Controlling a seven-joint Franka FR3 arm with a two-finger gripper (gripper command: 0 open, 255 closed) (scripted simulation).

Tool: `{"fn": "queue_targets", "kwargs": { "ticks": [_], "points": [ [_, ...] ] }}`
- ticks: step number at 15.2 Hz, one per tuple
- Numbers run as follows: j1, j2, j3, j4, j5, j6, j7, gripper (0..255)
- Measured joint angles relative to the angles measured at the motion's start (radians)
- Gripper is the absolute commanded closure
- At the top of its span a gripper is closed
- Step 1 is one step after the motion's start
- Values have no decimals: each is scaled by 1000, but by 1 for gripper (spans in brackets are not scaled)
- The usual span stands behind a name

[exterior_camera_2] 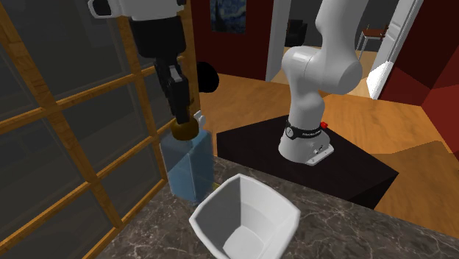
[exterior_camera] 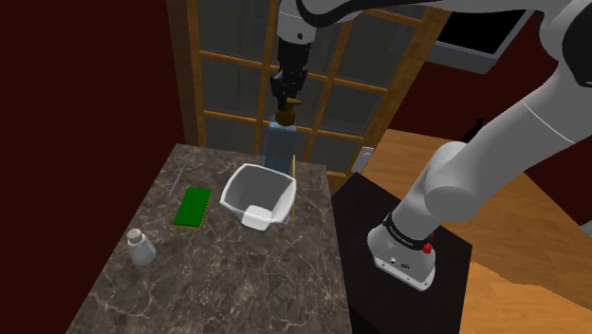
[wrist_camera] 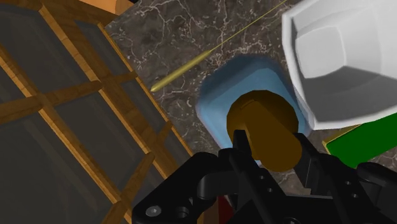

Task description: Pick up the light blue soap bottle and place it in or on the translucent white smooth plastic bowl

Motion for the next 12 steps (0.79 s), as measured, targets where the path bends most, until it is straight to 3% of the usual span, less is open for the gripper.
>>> {"fn": "queue_targets", "kwargs": {
  "ticks": [12],
  "points": [
    [-2, -15, -4, 146, -2, -161, 1, 255]
  ]
}}
